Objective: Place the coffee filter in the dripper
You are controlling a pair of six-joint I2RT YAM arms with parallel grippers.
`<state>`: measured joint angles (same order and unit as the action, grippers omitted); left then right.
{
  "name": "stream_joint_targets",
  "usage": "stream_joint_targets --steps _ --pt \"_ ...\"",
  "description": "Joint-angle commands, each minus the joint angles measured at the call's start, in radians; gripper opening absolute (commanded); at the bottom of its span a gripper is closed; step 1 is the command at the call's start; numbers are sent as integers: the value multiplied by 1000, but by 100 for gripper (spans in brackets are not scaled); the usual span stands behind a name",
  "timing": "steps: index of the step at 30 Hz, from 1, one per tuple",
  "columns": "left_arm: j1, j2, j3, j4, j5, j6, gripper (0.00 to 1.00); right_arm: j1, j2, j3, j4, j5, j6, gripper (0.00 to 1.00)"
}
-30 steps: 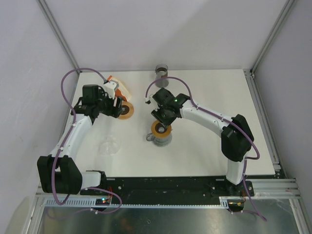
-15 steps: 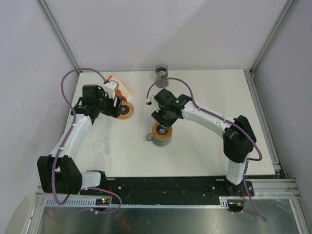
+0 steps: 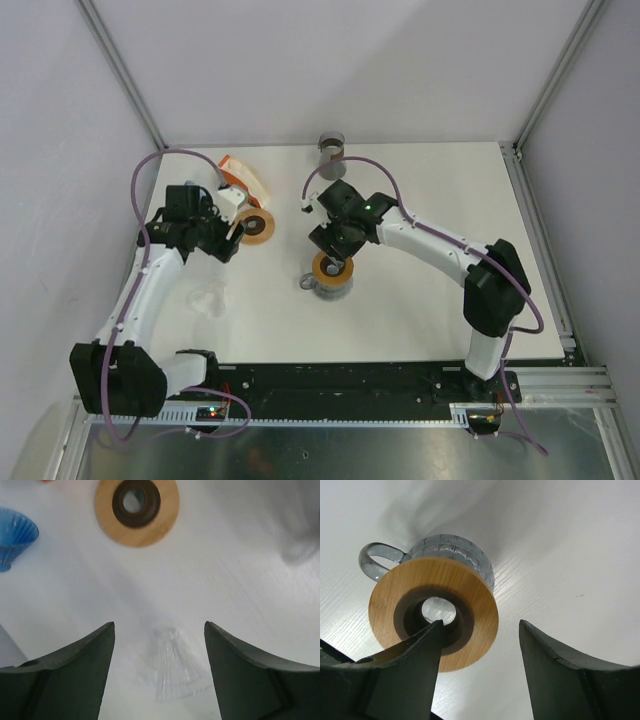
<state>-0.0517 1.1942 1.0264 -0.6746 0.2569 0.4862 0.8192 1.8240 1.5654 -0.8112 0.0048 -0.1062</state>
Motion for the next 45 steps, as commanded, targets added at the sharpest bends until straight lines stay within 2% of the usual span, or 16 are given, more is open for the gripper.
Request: stream_joint_targets --steps 1,5,9,11,13,16,21,32,36,41,43,45 --pt "10 -68 -5 -261 -108 209 77 9 -119 32 3 44 4 68" --pt "23 -121 3 -423 -120 327 80 15 -187 -6 29 60 14 73" --pt "18 -169 32 -542 -37 382 96 16 -260 -75 72 72 15 84" --pt "5 -205 12 -579 7 420 99 17 -287 -103 88 74 11 92" --pt "-5 -244 -30 -586 30 477 99 17 -303 -120 93 73 8 97" --pt "-8 -275 -91 -578 48 553 95 17 -320 -139 96 73 7 99" --pt "-11 -315 -181 -387 -16 556 95 18 -350 -173 115 54 20 99" --pt "-10 -319 -378 -61 -102 546 83 30 -381 -200 118 53 36 99" --pt "-11 -318 -405 2 -75 508 79 35 -385 -200 123 49 36 99" --pt "-12 -303 -434 68 -78 453 66 40 -391 -200 126 49 41 99" --pt "-12 -285 -436 76 -66 420 57 43 -392 -200 128 50 45 99" --pt "-13 -269 -424 77 -57 375 40 47 -392 -200 130 53 48 99"
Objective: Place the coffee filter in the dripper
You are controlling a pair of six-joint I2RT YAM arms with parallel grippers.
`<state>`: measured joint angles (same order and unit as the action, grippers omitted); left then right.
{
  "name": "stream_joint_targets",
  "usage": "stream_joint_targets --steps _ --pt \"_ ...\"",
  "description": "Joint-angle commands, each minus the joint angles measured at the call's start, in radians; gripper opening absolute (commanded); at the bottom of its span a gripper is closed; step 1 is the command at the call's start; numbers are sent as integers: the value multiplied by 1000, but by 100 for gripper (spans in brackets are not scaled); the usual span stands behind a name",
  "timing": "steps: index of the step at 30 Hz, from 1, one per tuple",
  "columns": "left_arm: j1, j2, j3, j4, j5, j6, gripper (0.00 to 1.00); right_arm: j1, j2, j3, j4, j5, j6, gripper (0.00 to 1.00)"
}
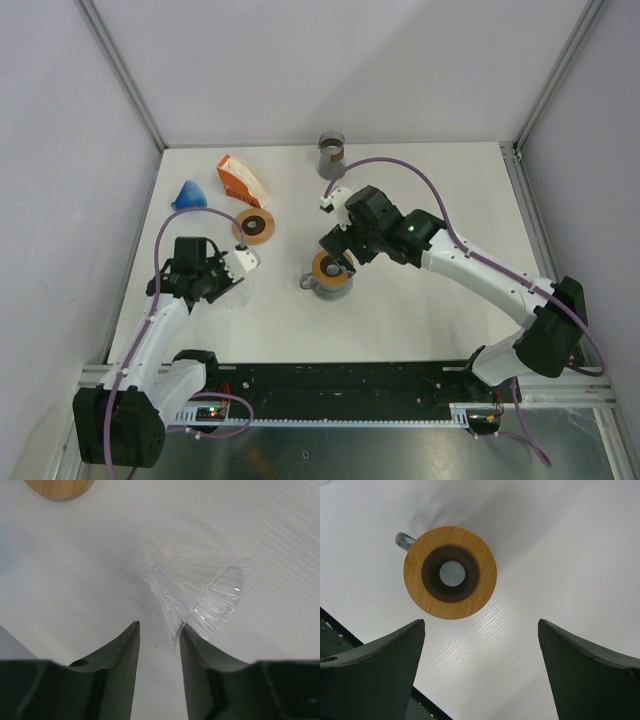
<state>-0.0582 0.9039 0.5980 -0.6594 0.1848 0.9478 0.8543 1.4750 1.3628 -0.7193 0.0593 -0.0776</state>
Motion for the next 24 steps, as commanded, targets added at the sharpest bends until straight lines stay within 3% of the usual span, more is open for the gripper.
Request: stream_joint_targets --steps 1,3,5,16,24 --pt "-6 27 12 61 18 -108 28 13 -45 2 41 2 23 99" --pt "-6 37 34 62 22 -156 9 20 -47 2 48 9 30 99" --pt "-5 45 62 61 33 -203 2 27 -46 2 65 17 43 99" --pt "5 97 397 -20 138 -694 0 171 -33 2 366 150 191 98" --pt "11 153 521 -70 357 -967 0 230 32 5 677 326 303 82"
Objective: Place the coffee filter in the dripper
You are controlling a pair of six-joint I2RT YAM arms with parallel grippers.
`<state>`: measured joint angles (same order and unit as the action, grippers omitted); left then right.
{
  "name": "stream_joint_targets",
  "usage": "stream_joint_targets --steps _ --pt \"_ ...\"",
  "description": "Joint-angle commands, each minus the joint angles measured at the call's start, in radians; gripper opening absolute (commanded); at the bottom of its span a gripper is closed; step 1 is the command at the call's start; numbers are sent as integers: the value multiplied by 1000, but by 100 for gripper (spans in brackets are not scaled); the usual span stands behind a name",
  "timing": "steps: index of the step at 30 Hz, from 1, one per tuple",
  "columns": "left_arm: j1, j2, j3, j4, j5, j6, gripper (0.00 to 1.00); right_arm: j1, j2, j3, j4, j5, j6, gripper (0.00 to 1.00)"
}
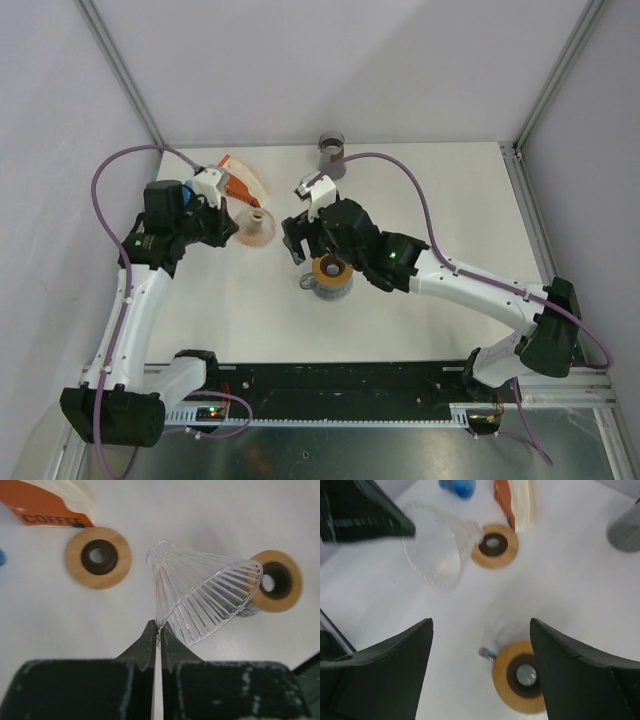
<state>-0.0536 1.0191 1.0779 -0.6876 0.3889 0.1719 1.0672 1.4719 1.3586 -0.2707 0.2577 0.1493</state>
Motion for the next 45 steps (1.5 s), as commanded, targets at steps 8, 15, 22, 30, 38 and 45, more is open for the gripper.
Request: stream_joint_targets --steps 8,15,22,30,38,45 --pt "7 57 66 -53 243 -266 0 33 157 115 216 234 49 71" --pt "7 43 70 -52 279 -271 0 50 291 243 102 311 -1 45" --pt "8 42 73 -54 283 -240 4 35 263 248 60 318 -32 1" --pt "9 21 142 -61 254 -148 98 -124 264 407 -339 -55 19 0" --pt "14 51 196 -64 228 -85 100 -240 285 596 -786 -321 -41 0" --pt "14 103 174 -63 261 -85 100 -293 333 579 -892 -413 -80 0"
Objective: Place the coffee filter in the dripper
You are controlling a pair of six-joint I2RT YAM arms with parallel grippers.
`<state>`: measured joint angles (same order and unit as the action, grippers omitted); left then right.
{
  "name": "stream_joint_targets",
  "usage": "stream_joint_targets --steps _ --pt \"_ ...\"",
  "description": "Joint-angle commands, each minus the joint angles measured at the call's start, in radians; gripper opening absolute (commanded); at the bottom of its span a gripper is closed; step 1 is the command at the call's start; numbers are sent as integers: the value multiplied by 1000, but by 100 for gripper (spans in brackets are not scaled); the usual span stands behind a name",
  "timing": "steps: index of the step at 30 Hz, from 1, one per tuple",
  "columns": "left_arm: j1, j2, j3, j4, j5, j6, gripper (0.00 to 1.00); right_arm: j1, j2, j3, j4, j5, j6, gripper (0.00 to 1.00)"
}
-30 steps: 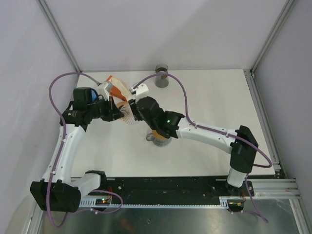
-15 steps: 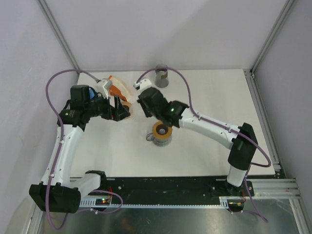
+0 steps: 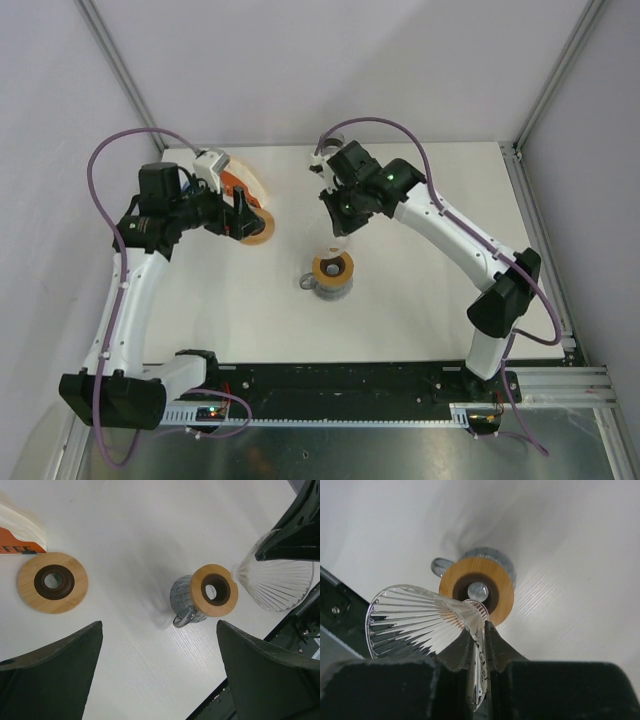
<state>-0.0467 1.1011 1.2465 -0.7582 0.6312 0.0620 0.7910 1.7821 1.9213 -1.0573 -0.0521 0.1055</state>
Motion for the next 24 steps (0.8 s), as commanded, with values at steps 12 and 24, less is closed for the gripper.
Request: stream_joint_targets --steps 12,24 --pt "5 32 -14 7 54 21 100 -68 16 -164 94 -207 -36 0" --pt "-10 48 -32 7 103 -4 100 -97 -7 -253 226 -248 -23 0"
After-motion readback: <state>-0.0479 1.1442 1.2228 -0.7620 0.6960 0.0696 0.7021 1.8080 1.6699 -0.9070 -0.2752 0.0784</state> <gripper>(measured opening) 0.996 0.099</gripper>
